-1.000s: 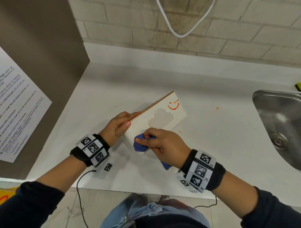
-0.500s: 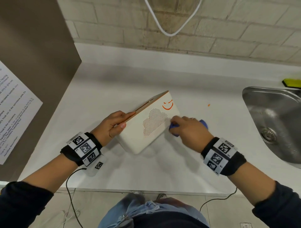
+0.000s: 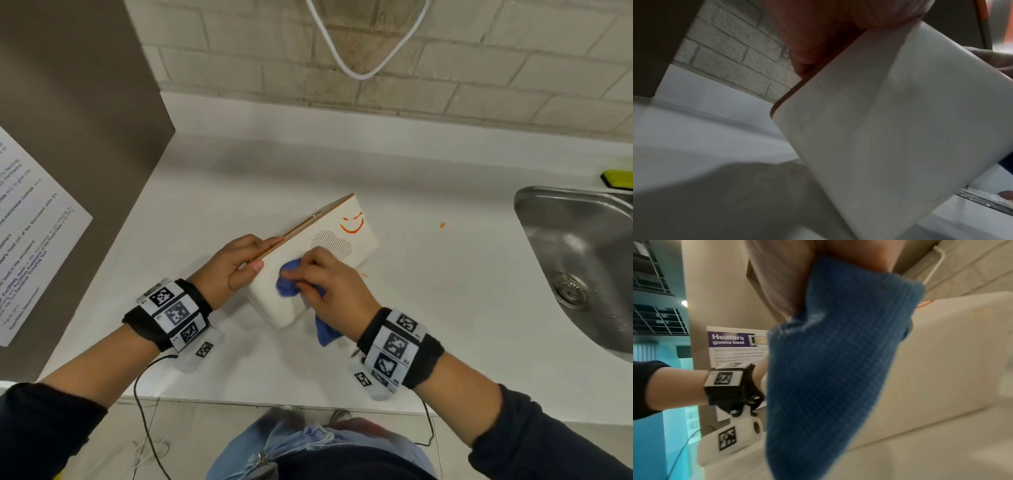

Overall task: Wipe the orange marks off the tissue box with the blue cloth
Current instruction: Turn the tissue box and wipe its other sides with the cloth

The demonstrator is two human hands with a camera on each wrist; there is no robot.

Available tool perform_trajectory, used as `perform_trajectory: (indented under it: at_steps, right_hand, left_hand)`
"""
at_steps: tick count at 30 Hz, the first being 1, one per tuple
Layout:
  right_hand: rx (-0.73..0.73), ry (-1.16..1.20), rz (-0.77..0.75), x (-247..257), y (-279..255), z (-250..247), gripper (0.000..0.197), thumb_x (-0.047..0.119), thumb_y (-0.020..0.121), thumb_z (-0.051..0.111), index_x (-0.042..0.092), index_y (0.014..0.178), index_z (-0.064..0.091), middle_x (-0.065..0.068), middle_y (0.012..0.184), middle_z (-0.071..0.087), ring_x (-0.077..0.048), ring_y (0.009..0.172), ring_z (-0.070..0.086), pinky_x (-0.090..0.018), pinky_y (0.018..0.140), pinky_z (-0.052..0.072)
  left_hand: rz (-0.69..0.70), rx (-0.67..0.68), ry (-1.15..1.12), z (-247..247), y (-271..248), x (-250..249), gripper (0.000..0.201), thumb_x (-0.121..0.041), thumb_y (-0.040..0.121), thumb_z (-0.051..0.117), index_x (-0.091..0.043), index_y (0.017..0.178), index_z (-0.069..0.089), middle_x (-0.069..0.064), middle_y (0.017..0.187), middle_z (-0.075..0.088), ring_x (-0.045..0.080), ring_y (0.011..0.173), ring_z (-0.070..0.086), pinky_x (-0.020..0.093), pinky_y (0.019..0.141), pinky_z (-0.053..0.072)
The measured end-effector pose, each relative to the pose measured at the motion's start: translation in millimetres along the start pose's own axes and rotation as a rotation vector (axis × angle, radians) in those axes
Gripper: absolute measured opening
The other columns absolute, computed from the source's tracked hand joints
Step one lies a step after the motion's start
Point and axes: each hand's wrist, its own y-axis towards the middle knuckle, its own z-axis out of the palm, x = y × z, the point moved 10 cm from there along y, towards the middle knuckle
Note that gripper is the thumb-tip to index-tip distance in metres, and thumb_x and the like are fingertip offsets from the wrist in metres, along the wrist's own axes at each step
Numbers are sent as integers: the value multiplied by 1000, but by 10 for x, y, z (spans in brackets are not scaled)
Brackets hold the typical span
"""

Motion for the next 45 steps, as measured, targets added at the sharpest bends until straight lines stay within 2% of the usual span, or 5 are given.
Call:
perform_trajectory:
  at_steps: [9,18,27,40,45]
  right_hand:
    - [91,-341,146,-632,-254,-558,17,17,74,50,16,77,67,-6,90,57,-27,61,55,-35,54,50]
    - [75,-471,-250,-182,377,-499,21,16,80,48,11,85,67,-17,100,60,-34,80,56,-38,67,45]
    - [-35,-245,45,-737,408,-638,16,8,79,49,7,84,64,-14,103,52,-22,82,48,-28,71,40]
    - [395,-393,360,-1249,-347,-434,15,7,85,52,10,82,66,-11,94,55,-31,79,57,-28,67,38]
    - [111,-79,512,-1274,-562,-805,31,7,83,54,16,113,52,-12,93,56,-24,85,56,-28,72,41]
  left_hand:
    - [39,37,66,29,-39,-80,42,-46,85,35,-52,127,37,1,100,52,14,94,49,17,84,38]
    - [27,73,45,63,-21,-107,45,-40,84,35,-53,127,36,-15,105,48,7,99,48,15,88,37]
    - [50,70,123,9,-5,-90,62,-62,87,25,-24,134,41,11,106,59,12,101,50,18,91,36]
    - [7,101,61,1,-45,-35,56,-68,83,27,-41,132,38,-4,103,55,13,103,51,20,90,37]
    - [-17,277,181,-67,15,-97,57,-76,75,33,-56,129,28,-23,110,47,-2,106,44,1,89,29]
